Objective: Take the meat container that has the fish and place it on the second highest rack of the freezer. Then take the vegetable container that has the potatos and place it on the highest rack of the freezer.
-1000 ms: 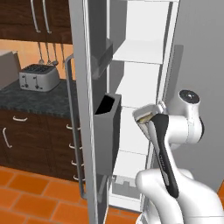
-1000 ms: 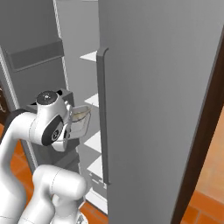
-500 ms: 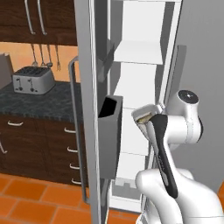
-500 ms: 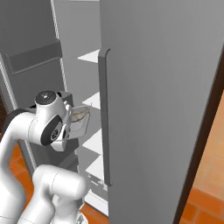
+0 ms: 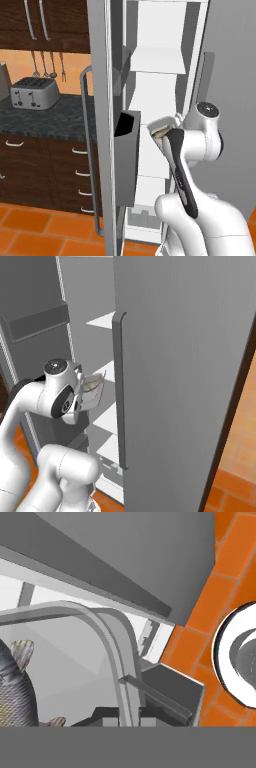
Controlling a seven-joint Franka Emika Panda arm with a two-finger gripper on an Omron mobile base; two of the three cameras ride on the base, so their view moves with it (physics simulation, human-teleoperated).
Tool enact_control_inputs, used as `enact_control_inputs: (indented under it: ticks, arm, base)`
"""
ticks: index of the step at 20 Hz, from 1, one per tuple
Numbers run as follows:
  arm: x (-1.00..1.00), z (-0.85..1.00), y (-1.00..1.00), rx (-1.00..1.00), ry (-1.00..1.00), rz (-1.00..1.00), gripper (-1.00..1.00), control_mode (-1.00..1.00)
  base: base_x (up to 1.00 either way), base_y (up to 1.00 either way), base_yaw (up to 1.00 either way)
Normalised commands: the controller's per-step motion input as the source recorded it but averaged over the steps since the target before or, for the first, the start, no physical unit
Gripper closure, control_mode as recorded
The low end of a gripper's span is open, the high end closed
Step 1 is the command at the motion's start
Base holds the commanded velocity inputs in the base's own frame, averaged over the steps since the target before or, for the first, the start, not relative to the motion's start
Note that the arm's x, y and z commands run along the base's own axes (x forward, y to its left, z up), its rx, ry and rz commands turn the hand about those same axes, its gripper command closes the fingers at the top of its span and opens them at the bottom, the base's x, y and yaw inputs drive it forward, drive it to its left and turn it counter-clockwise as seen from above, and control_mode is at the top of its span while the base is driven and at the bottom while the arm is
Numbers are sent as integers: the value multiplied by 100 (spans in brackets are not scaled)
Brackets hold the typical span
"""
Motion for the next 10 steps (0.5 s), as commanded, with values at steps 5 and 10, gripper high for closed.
enact_control_inputs:
  ticks: [5,10]
  arm:
    - [59,0,-1,0,0,0,100,-100]
    - [59,0,-17,5,1,0,100,-100]
  base:
    - [0,0,0]
    - [0,0,0]
